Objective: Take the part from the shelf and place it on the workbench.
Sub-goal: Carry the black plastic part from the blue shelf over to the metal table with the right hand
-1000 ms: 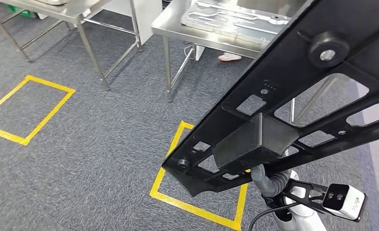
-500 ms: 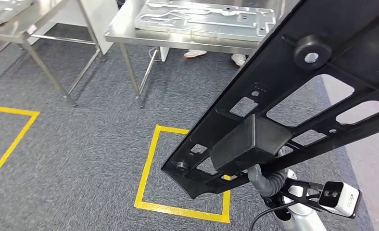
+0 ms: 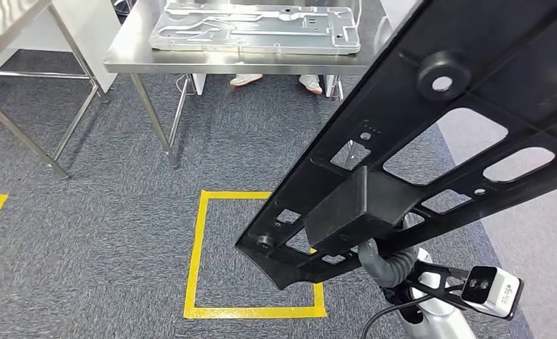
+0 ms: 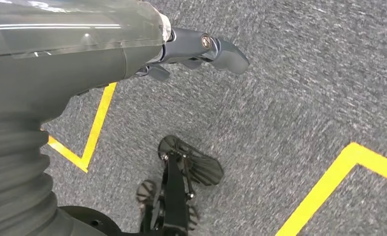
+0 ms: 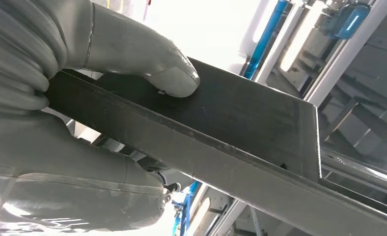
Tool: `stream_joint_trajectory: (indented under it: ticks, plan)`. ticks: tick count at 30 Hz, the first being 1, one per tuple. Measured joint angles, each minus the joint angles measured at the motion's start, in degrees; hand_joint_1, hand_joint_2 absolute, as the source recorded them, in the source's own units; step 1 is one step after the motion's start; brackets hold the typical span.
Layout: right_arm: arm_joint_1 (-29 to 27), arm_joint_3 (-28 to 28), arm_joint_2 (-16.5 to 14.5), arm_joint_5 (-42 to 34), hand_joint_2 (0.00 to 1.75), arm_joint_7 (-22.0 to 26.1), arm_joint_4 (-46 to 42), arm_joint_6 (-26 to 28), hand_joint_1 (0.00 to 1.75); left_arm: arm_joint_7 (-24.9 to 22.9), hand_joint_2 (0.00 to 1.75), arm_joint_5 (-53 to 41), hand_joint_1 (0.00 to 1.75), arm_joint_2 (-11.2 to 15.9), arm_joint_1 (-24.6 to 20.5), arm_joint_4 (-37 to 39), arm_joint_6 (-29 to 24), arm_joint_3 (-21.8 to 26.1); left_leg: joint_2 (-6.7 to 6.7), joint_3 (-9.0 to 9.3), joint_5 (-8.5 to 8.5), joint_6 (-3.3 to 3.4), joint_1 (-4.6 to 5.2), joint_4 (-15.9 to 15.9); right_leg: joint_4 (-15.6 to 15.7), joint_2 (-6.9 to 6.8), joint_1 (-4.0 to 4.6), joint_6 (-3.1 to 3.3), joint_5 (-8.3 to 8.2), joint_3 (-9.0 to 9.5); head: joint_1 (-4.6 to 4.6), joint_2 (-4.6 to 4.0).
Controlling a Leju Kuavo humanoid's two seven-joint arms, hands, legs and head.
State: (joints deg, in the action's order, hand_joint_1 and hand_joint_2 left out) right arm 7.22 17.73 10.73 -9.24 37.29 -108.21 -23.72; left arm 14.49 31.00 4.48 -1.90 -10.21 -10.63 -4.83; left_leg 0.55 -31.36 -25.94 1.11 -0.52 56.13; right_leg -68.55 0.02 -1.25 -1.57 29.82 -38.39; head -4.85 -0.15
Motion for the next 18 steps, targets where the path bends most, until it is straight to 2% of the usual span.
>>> stream_joint_trajectory:
  ticks: [2, 3, 6, 8, 9, 11, 12, 13, 14, 15, 16, 17, 18]
  plan:
    - [0.0, 0.0, 0.0, 0.2, 1.75, 0.0, 0.0, 0.0, 1.75, 0.0, 1.75, 0.0, 0.00, 0.0, -0.1, 0.0, 0.1, 0.0, 0.21, 0.16, -0.36, -0.51, 0.00, 0.3, 7.8, -0.62, -0.01, 0.08, -3.05, 3.97, 0.00, 0.00]
    - [0.0, 0.1, 0.0, 0.3, 1.75, 0.0, 0.0, 0.0, 1.75, 0.0, 1.75, 0.0, 0.00, 0.0, -0.1, 0.0, 0.2, 0.0, 0.24, 0.16, -0.51, -0.81, 0.06, 0.5, 10.0, -0.80, 0.13, 0.28, -3.64, 5.07, 0.00, 0.00]
    - [-0.2, 0.1, 0.1, 0.4, 1.75, 0.0, -0.1, 0.0, 1.75, 0.1, 1.75, 0.0, 0.00, 0.0, -0.1, 0.0, 0.9, 0.0, 0.34, 0.13, -0.83, -1.90, 0.04, 0.6, 11.0, -0.63, 0.52, 1.31, -3.56, 5.44, 0.00, 0.00]
    - [-0.2, 0.1, 0.2, 0.6, 1.75, 0.0, -0.3, 0.0, 1.75, 0.3, 1.75, 0.0, 0.00, -0.1, -0.1, 0.0, 1.4, 0.1, 0.25, -0.47, -1.98, -2.47, -0.20, 2.3, 11.3, -0.54, 0.53, 2.16, -3.49, 5.77, 0.00, 0.01]
    - [-0.2, 0.1, 0.2, 0.7, 1.75, 0.0, -0.4, 0.0, 1.75, 0.4, 1.75, 0.0, 0.00, -0.1, -0.1, 0.0, 1.5, 0.1, 0.15, -1.62, -3.37, -2.62, -0.26, 4.9, 11.4, -0.54, 0.55, 2.56, -3.41, 6.00, 0.00, 0.01]
    - [-0.3, 0.1, 0.2, 0.9, 1.75, 0.0, -0.5, -0.1, 1.75, 0.5, 1.75, -0.1, 0.00, -0.1, 0.0, 0.0, 1.6, 0.3, 0.02, -5.54, -6.81, -2.66, -0.24, 12.9, 11.5, -0.52, 0.86, 3.11, -3.14, 6.30, 0.00, 0.00]
    - [-0.3, 0.1, 0.2, 1.0, 1.75, 0.0, -0.5, -0.1, 1.75, 0.5, 1.75, -0.1, 0.00, -0.1, 0.1, 0.0, 1.7, 0.4, -0.01, -7.44, -7.87, -2.64, -0.22, 16.4, 11.5, -0.41, 1.05, 3.27, -3.02, 6.44, 0.00, 0.00]
    - [-0.4, 0.1, 0.2, 1.1, 1.75, 0.0, -0.5, -0.1, 1.75, 0.6, 1.75, -0.2, 0.00, -0.1, 0.2, 0.0, 1.7, 0.5, -0.03, -8.55, -7.91, -2.54, -0.19, 18.1, 11.4, -0.24, 1.24, 3.36, -2.88, 6.61, 0.00, 0.00]
    - [-0.4, 0.2, 0.2, 1.1, 1.75, 0.0, -0.5, -0.1, 1.75, 0.6, 1.75, -0.2, 0.00, -0.1, 0.2, 0.0, 1.6, 0.5, -0.05, -8.54, -6.77, -2.34, -0.15, 17.5, 11.4, -0.03, 1.41, 3.38, -2.72, 6.85, 0.00, 0.00]
    - [-0.4, 0.2, 0.2, 1.1, 1.75, 0.0, -0.5, -0.1, 1.75, 0.6, 1.75, -0.2, 0.00, -0.1, 0.3, 0.0, 1.6, 0.6, -0.10, -7.41, -4.71, -2.03, -0.08, 14.6, 11.4, 0.17, 1.53, 3.35, -2.52, 7.20, 0.00, 0.00]
    - [-0.4, 0.2, 0.3, 1.1, 1.75, 0.0, -0.5, -0.1, 1.75, 0.6, 1.75, -0.2, 0.00, -0.1, 0.3, 0.0, 1.6, 0.7, -0.23, -5.63, -2.38, -1.61, 0.07, 10.5, 11.4, 0.31, 1.60, 3.28, -2.28, 7.56, 0.00, 0.00]
    - [-0.4, 0.2, 0.2, 1.1, 1.75, 0.0, -0.5, -0.1, 1.75, 0.7, 1.75, -0.2, 0.00, -0.1, 0.3, 0.0, 1.6, 0.8, -0.39, -3.84, -0.77, -1.20, 0.29, 6.6, 11.4, 0.40, 1.70, 3.12, -2.01, 7.86, 0.00, 0.00]
    - [-0.4, 0.2, 0.2, 1.1, 1.75, 0.0, -0.5, -0.1, 1.75, 0.7, 1.75, -0.2, 0.00, 0.0, 0.3, 0.0, 1.6, 0.9, -0.54, -2.47, 0.14, -0.87, 0.50, 3.7, 11.4, 0.48, 1.72, 2.91, -1.83, 8.02, 0.00, 0.00]
